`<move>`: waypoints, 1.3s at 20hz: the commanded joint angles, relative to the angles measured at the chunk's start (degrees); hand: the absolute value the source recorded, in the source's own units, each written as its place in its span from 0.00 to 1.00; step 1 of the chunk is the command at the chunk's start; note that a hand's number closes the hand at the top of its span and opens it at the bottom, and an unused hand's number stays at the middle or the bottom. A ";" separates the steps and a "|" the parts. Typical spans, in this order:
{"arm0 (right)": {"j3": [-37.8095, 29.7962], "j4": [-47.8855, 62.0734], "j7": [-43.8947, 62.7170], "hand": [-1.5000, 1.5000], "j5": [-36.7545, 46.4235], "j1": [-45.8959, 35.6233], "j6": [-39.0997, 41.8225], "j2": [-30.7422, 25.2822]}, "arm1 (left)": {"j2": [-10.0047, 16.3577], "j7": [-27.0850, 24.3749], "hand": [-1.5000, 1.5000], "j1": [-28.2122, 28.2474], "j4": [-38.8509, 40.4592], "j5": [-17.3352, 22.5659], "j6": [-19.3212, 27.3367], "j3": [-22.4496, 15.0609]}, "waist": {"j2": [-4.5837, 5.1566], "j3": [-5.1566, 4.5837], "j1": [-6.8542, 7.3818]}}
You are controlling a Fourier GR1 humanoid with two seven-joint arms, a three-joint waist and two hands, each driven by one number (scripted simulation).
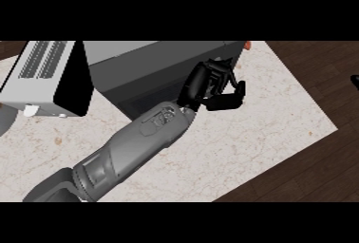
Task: Pick up the milk, place it into the microwave and close the microwave
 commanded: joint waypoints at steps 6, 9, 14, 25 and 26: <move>-1.59 0.52 1.84 0.00 -1.33 -2.05 0.48 -2.93 | -2.02 0.46 1.00 -4.70 2.53 1.61 0.96 0.37 | 1.02 0.20 -1.77; -2.34 0.80 2.43 0.00 -2.85 -2.77 0.40 -3.49 | -2.01 -0.20 1.00 -4.07 2.45 1.83 1.54 -0.09 | 1.04 0.14 -1.74; -2.62 1.33 2.97 0.00 -4.38 -3.04 0.90 -3.93 | -2.00 -0.86 1.00 -4.23 2.09 2.00 3.19 -0.50 | 1.04 0.25 -2.45; -3.84 2.52 4.31 0.00 -7.39 -4.52 1.16 -5.35 | -1.98 -1.08 1.00 -1.34 3.73 5.64 12.25 3.88 | 0.88 0.10 -0.15; -4.05 2.28 4.52 0.00 -7.68 -4.58 1.03 -5.56 | -2.03 -0.42 1.00 -1.15 4.66 6.25 12.89 4.53 | 0.77 0.07 0.37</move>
